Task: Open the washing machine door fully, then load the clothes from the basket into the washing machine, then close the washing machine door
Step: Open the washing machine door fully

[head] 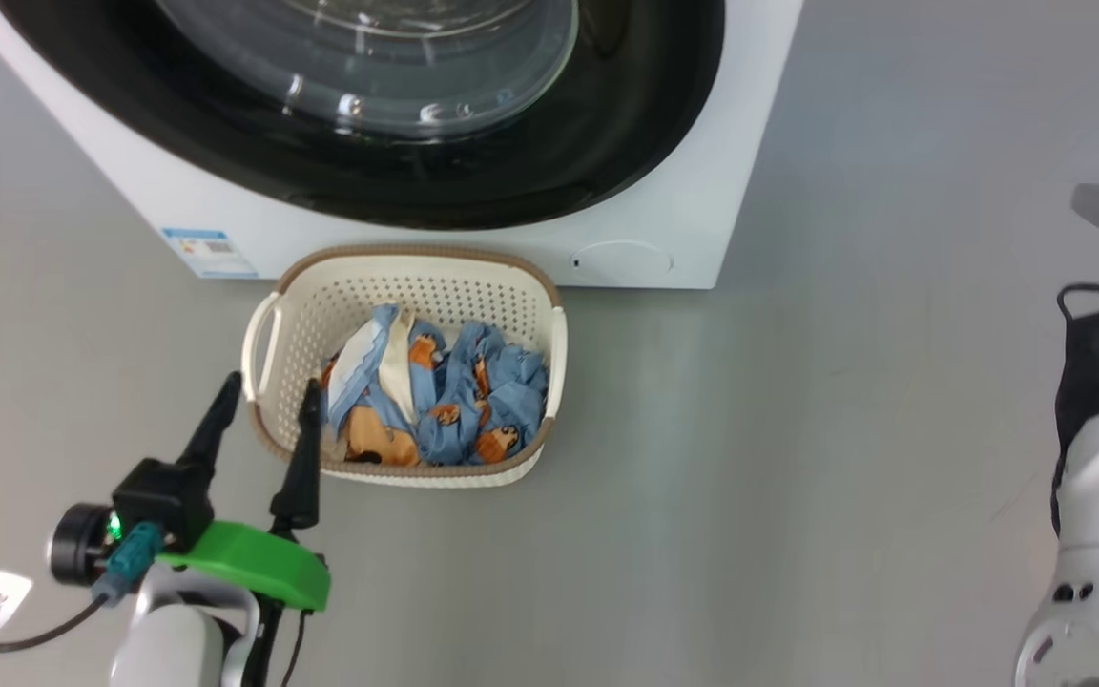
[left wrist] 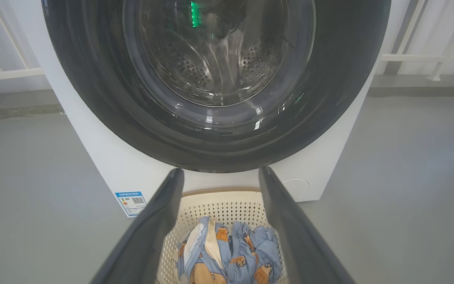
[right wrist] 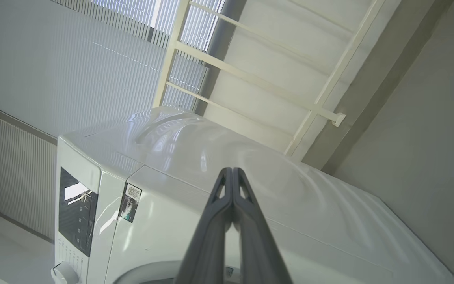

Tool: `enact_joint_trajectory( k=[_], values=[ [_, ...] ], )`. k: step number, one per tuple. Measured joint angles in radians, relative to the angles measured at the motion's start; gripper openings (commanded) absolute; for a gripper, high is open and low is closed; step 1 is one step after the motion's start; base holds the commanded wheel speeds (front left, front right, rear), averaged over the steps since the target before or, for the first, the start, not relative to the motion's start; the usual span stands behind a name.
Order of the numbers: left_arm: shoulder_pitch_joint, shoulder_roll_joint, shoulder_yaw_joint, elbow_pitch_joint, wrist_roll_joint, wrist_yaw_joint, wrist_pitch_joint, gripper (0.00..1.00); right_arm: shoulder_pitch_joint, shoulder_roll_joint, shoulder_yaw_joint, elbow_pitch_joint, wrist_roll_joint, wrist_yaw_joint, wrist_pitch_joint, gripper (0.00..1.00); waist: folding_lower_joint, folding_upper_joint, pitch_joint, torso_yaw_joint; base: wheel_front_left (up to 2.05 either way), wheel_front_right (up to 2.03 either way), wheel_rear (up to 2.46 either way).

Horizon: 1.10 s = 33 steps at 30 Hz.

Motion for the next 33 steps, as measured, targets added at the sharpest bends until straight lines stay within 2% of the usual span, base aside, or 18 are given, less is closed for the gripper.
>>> enact_joint_trajectory(
  k=[8,15,25,33],
  values=[
    [-0.048,-0.018,-0.028,0.01,0.0,-0.009,0.0,1.0,-0.151,0.0,-0.007,0.139,0.006,0.0,0.166,0.0,0.0,0.0,0.046,0.048,0.0,0.0,0.0],
    [-0.062,-0.024,-0.036,0.014,0.0,-0.01,0.0,1.0,-0.262,-0.002,-0.032,0.226,-0.051,0.0,0.279,0.0,0.0,0.0,0.085,0.084,0.0,0.0,0.0],
    [-0.106,-0.031,-0.041,-0.026,-0.003,-0.011,0.0,1.0,-0.419,-0.01,-0.071,0.296,-0.173,0.0,0.411,0.0,0.0,0.0,0.153,0.114,0.0,0.0,0.0],
    [-0.121,-0.04,-0.053,-0.039,-0.015,-0.012,0.0,1.0,-0.449,-0.007,-0.087,0.31,-0.206,0.0,0.5,0.0,0.0,0.0,0.187,0.131,0.0,0.0,0.0]
  ],
)
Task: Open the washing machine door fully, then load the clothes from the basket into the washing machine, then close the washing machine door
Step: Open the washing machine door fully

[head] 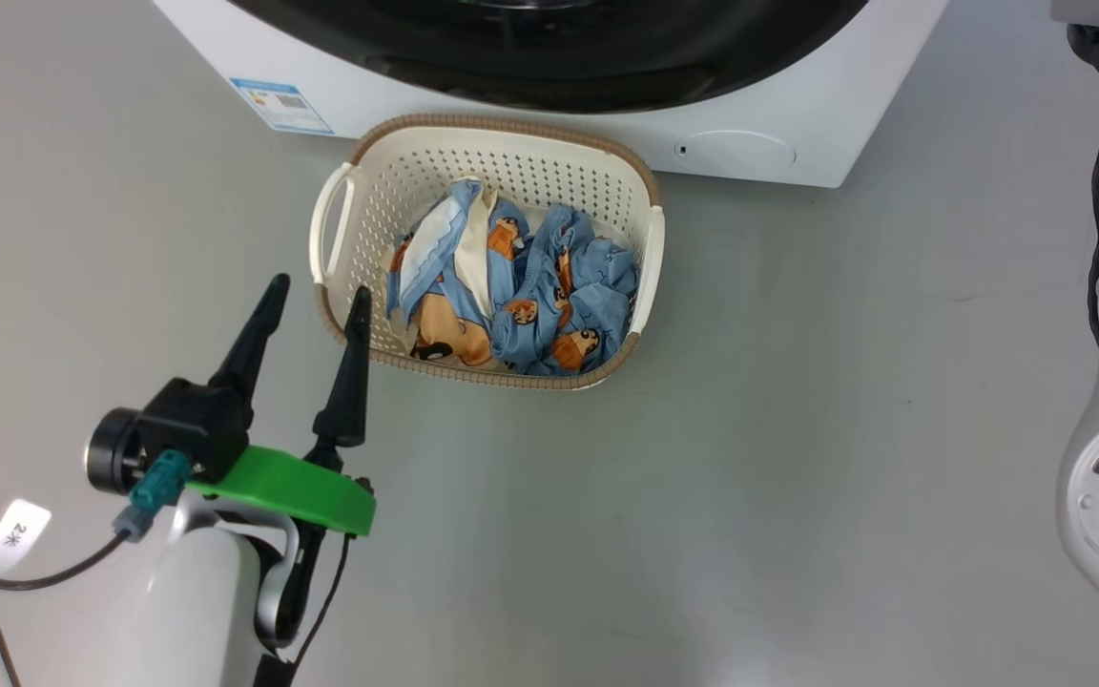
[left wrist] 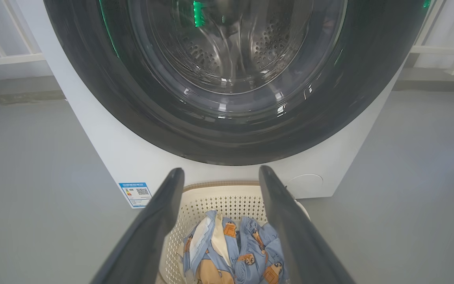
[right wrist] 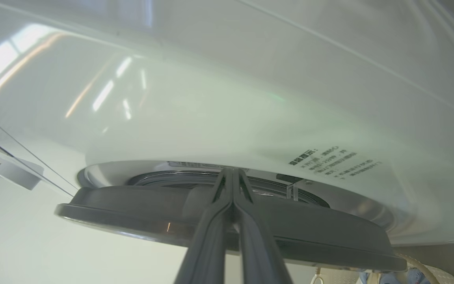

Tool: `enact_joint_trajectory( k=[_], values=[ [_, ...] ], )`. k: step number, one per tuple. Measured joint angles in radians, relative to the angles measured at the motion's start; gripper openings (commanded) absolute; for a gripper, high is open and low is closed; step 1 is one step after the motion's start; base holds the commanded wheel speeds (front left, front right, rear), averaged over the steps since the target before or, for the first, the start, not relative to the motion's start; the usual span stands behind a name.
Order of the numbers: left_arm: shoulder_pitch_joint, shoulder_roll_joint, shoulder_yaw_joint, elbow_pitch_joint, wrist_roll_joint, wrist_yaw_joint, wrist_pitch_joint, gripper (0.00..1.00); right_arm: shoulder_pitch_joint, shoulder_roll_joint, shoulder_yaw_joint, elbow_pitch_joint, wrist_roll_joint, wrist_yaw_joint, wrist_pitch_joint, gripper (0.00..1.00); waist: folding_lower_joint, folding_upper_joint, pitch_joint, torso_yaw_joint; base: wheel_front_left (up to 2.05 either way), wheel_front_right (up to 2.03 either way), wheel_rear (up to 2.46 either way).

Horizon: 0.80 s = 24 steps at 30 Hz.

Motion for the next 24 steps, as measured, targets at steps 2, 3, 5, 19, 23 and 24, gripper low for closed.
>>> enact_joint_trajectory(
  k=[2,3,5,19,23,24],
  values=[
    [0.0,-0.003,-0.006,-0.002,-0.01,0.004,0.0,1.0,0.0,0.0,-0.014,0.0,-0.011,0.0,0.01,0.0,0.0,0.0,0.005,0.003,0.0,0.0,0.0],
    [0.0,-0.003,-0.008,-0.003,-0.016,0.004,0.0,1.0,0.0,0.0,-0.017,-0.001,-0.021,0.0,0.01,0.0,0.0,0.0,0.006,0.005,0.0,0.0,0.0],
    [-0.001,-0.003,-0.011,-0.004,-0.025,0.006,0.0,1.0,-0.004,0.0,-0.026,0.0,-0.04,0.0,0.019,0.0,0.0,-0.0001,0.011,0.007,0.0,0.0,0.0],
    [-0.024,-0.004,-0.044,-0.011,-0.058,0.023,0.0,1.0,-0.06,0.001,-0.058,0.01,-0.122,0.0,0.083,0.0,0.0,0.0,0.053,0.04,0.0,0.0,0.0],
    [-0.024,-0.004,-0.051,-0.01,-0.066,0.023,0.0,1.0,-0.068,0.001,-0.079,0.016,-0.133,0.0,0.088,0.0,0.0,0.0,0.059,0.049,0.0,0.0,0.0],
    [-0.024,-0.004,-0.054,-0.011,-0.066,0.023,0.0,1.0,-0.072,0.001,-0.082,0.017,-0.14,0.0,0.088,0.0,0.0,0.0,0.06,0.051,0.0,0.0,0.0]
  ],
)
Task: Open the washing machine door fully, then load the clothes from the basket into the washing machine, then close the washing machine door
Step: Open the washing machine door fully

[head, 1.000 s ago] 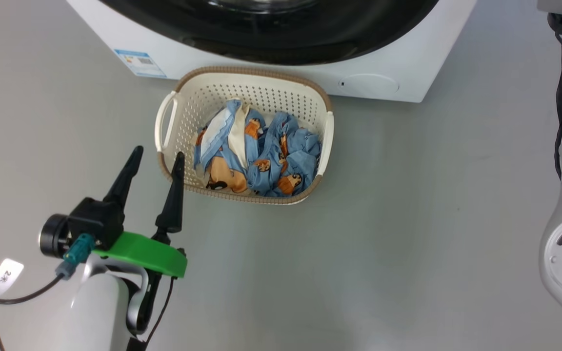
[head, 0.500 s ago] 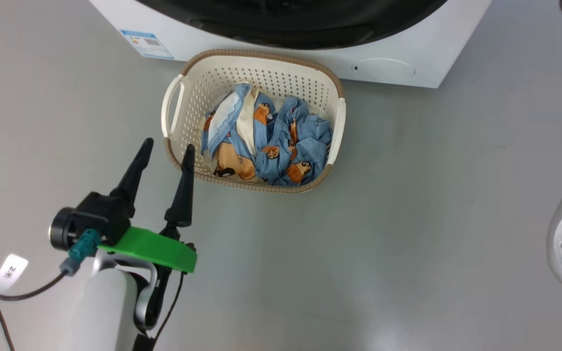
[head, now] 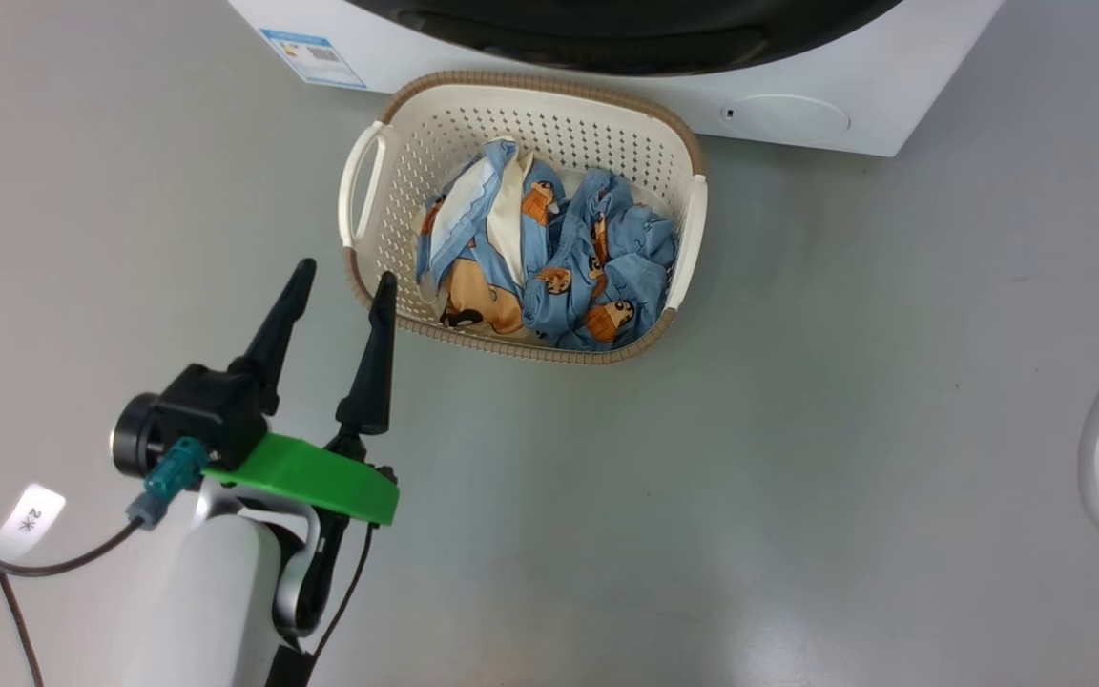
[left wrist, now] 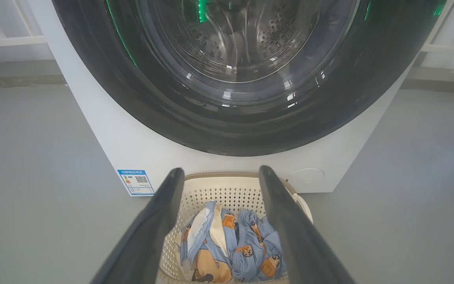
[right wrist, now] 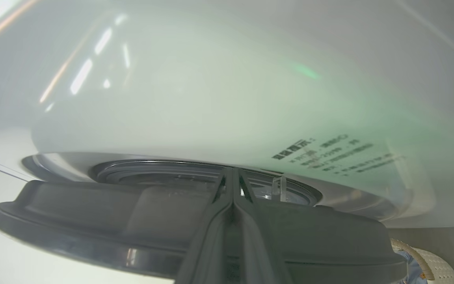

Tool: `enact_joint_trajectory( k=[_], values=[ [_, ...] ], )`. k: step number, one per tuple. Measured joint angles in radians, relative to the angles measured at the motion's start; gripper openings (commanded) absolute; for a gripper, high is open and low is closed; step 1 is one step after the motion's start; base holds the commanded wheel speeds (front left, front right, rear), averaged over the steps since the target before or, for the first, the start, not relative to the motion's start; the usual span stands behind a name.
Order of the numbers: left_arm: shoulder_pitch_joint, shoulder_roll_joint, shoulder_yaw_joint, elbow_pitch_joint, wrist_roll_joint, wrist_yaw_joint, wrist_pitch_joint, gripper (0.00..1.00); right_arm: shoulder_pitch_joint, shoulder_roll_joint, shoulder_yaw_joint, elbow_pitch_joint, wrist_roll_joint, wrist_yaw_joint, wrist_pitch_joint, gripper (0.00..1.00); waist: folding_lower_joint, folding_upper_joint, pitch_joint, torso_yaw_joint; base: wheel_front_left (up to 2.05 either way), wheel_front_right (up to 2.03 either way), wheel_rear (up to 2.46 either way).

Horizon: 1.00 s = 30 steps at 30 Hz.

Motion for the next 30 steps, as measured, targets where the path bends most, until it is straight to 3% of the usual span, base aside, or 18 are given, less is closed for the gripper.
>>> enact_joint_trajectory(
  k=[16,30],
  values=[
    [0.0,-0.002,-0.026,-0.001,-0.034,0.017,0.0,1.0,-0.079,-0.002,-0.103,0.047,-0.114,0.0,0.074,0.0,0.0,0.0,0.025,0.026,0.0,0.0,0.0],
    [-0.002,-0.002,-0.024,0.0,-0.035,0.017,0.0,1.0,-0.091,-0.012,-0.161,0.02,-0.138,0.0,0.296,0.0,0.0,0.0,0.02,0.021,0.0,0.0,0.0]
  ],
)
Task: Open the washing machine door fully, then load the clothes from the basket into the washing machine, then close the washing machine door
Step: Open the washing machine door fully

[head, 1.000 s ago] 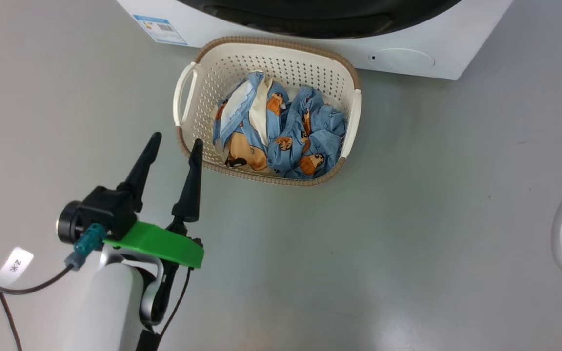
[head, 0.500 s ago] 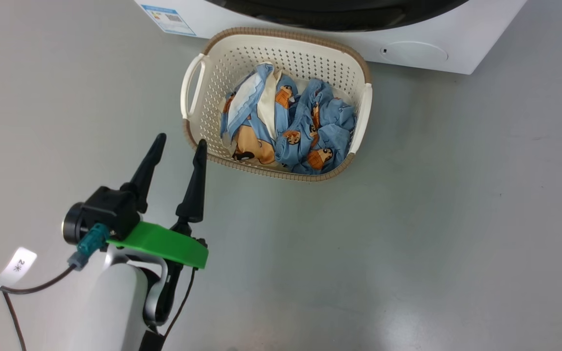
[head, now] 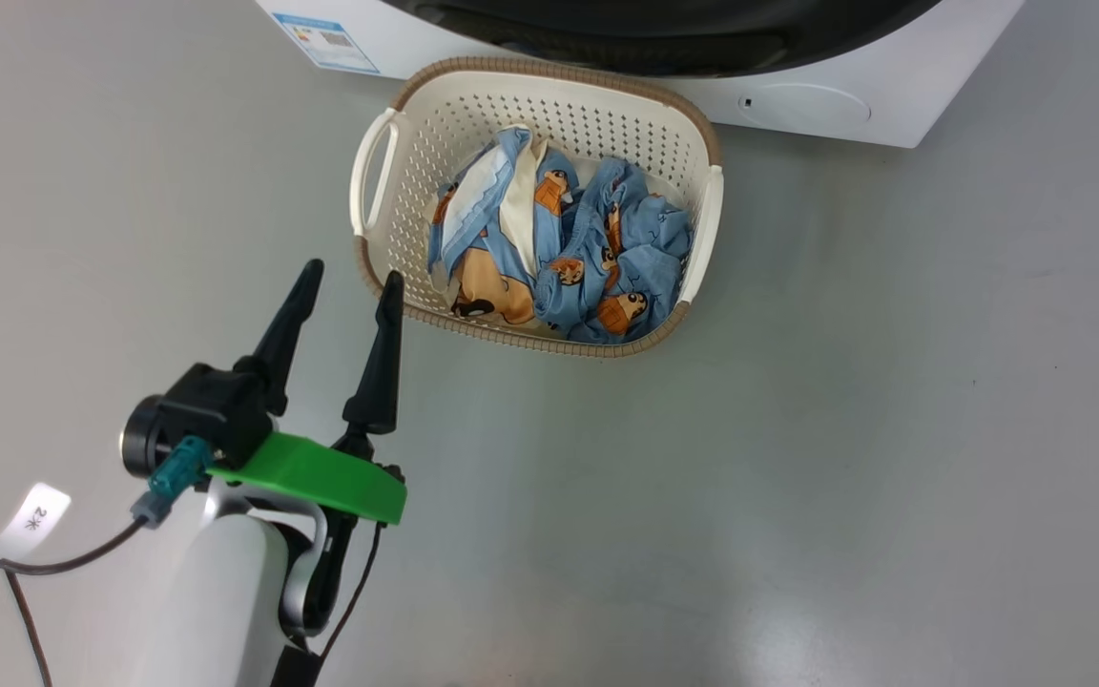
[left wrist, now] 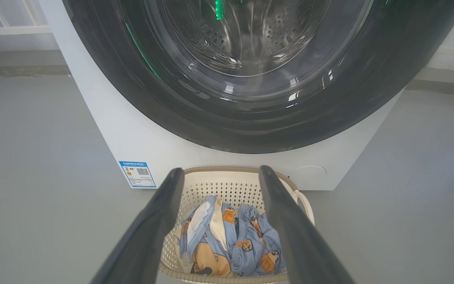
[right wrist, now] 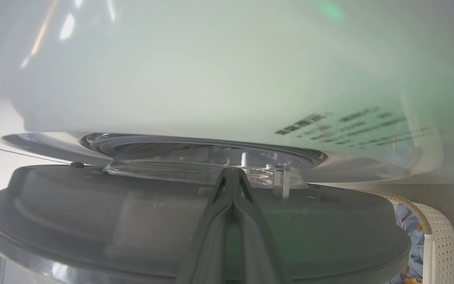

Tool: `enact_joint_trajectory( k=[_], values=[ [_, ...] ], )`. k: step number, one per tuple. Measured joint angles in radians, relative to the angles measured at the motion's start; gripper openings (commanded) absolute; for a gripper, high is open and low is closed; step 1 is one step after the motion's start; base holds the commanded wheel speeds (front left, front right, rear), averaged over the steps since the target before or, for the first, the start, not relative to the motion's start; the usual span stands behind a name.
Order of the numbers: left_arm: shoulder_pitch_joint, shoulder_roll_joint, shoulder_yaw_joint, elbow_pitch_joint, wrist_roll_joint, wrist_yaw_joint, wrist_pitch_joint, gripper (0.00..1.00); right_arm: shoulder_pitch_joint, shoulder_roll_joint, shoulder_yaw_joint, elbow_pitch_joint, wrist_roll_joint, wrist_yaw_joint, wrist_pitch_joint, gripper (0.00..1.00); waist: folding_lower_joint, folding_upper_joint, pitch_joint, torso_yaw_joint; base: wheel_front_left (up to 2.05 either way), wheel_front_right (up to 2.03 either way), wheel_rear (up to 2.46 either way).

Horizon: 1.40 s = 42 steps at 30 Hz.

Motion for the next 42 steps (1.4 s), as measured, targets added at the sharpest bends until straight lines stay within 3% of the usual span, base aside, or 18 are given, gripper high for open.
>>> enact_joint_trajectory(
  k=[10,27,42],
  values=[
    [0.0,0.0,0.001,-0.001,-0.007,0.0,0.0,1.0,0.021,-0.009,0.01,-0.046,0.019,0.0,0.169,0.0,0.0,0.0,-0.008,0.006,0.0,0.0,0.0],
    [0.0,0.0,0.005,-0.022,-0.005,0.0,0.0,1.0,0.142,0.001,0.175,-0.12,0.23,0.0,0.408,0.0,0.0,0.0,-0.036,-0.008,0.0,0.0,0.0],
    [0.004,0.0,0.007,-0.035,0.002,-0.001,0.0,1.0,0.351,-0.007,0.518,-0.234,0.541,0.0,0.45,0.0,0.0,0.0,-0.068,-0.025,0.0,0.0,0.0]
  ],
)
